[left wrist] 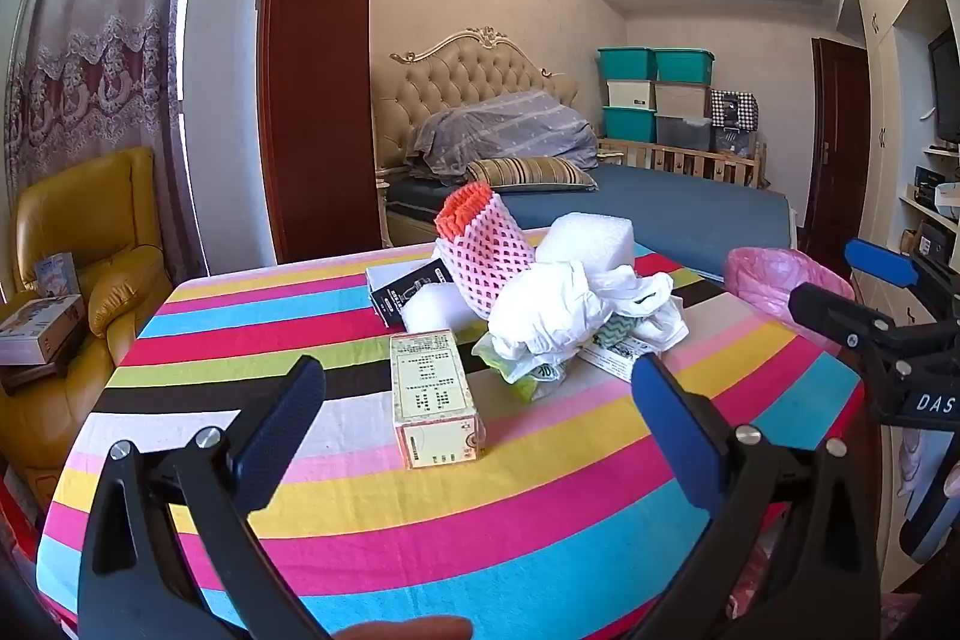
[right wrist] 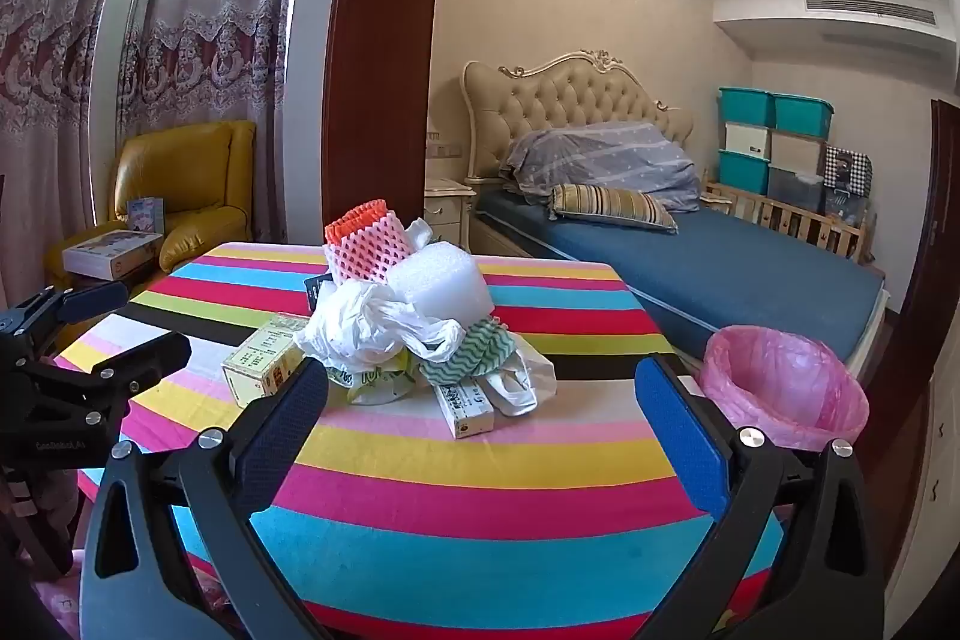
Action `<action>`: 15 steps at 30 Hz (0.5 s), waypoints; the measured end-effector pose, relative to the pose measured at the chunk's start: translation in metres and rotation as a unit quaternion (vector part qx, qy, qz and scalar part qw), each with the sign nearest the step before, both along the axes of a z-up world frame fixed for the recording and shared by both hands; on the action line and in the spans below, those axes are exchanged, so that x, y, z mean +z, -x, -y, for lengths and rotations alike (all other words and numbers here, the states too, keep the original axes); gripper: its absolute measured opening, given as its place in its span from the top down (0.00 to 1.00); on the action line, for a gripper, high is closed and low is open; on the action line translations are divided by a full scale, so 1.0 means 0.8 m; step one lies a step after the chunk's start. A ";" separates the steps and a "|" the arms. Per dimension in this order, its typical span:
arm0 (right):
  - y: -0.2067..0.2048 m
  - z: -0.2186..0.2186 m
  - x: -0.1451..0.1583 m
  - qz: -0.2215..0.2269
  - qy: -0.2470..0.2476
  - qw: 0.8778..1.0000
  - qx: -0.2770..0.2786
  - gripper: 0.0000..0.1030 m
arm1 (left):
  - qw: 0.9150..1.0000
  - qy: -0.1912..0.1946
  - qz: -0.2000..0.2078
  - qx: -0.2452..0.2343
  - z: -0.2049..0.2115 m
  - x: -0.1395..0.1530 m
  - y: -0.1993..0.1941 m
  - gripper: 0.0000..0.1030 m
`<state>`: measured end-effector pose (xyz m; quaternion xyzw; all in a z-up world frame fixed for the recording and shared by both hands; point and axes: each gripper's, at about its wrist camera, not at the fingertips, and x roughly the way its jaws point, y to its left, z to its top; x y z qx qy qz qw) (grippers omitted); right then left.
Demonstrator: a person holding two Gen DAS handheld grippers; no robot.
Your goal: Collect trash
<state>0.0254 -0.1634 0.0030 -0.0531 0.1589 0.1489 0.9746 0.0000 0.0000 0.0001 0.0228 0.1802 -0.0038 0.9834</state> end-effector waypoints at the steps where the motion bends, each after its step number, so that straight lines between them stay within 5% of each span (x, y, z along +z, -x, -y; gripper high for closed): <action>1: 0.000 0.000 0.000 0.001 0.000 1.000 -0.001 0.07 | 1.000 0.000 0.001 0.000 0.000 0.000 0.000 0.04; 15: 0.000 -0.002 -0.006 -0.005 0.003 1.000 -0.002 0.07 | 1.000 0.008 -0.001 -0.003 -0.002 -0.003 -0.003 0.04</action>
